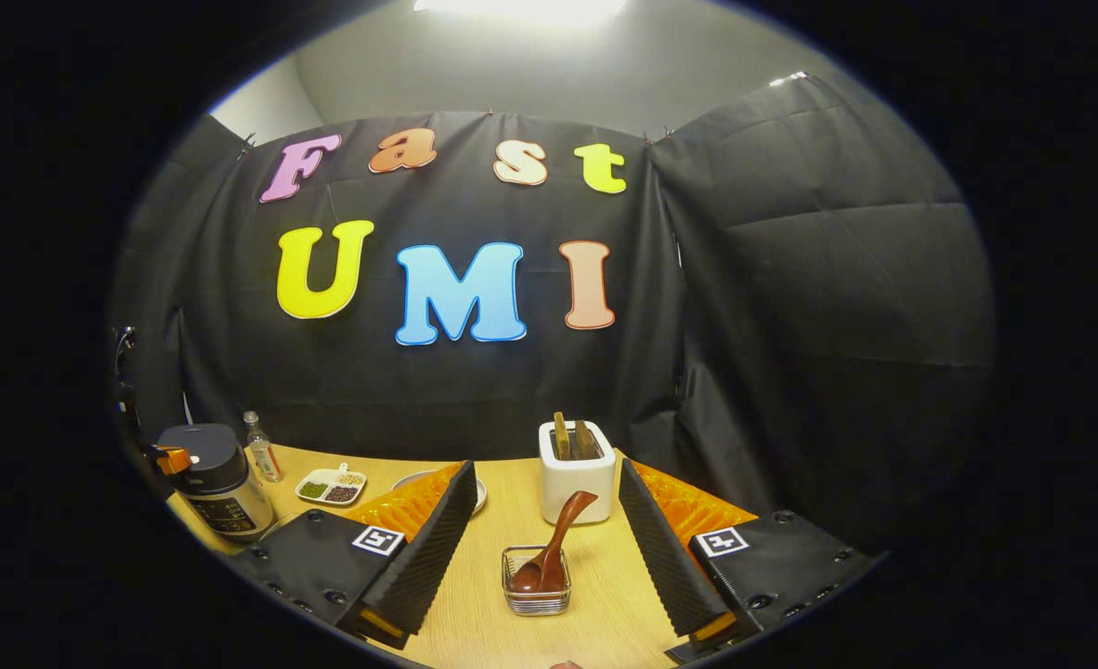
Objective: Close the left gripper, press the button to open the rice cooker; take a wooden spoon from the chopstick holder with the right hand, scoop a spoonful of rice and pour it into the rice cooker, then put the wooden spoon back into the chopstick holder.
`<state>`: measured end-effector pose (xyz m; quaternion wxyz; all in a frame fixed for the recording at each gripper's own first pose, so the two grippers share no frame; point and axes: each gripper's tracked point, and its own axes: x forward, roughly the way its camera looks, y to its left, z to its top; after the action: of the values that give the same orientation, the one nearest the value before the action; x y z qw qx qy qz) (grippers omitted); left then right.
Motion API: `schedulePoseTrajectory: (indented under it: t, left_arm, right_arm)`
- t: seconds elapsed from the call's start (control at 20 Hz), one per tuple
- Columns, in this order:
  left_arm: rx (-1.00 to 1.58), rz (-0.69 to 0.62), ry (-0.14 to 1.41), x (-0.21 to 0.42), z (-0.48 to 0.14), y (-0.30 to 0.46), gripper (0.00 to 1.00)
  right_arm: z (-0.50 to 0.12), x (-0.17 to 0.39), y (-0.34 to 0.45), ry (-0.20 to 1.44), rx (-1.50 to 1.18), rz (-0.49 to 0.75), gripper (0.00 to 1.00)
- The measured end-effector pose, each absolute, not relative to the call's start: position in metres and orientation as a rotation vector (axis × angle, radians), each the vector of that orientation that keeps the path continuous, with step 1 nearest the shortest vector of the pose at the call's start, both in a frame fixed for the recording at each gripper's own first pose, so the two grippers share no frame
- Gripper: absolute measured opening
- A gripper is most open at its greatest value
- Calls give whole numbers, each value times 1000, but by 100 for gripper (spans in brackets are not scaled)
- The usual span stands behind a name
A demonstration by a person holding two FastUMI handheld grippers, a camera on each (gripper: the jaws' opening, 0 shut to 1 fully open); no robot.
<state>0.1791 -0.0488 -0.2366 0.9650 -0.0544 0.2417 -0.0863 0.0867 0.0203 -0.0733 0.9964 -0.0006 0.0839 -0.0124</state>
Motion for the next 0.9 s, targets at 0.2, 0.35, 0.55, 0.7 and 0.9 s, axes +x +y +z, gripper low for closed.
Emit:
schedulePoseTrajectory:
  t: [0.2,0.35,0.55,0.7,0.9]
  left_arm:
    - [-103,-202,542,179,-237,-55,2]
    - [-306,-182,617,183,-234,-42,2]
    - [-199,-134,385,181,-181,-27,0]
    - [-113,-86,190,177,-103,-10,0]
    - [-121,-59,112,159,-68,5,0]
  right_arm:
    - [-93,94,25,231,70,2,97]
    - [-99,98,28,244,107,25,96]
    - [-114,104,28,271,112,66,97]
    - [-124,117,20,296,142,61,96]
    - [-142,134,12,351,172,53,98]
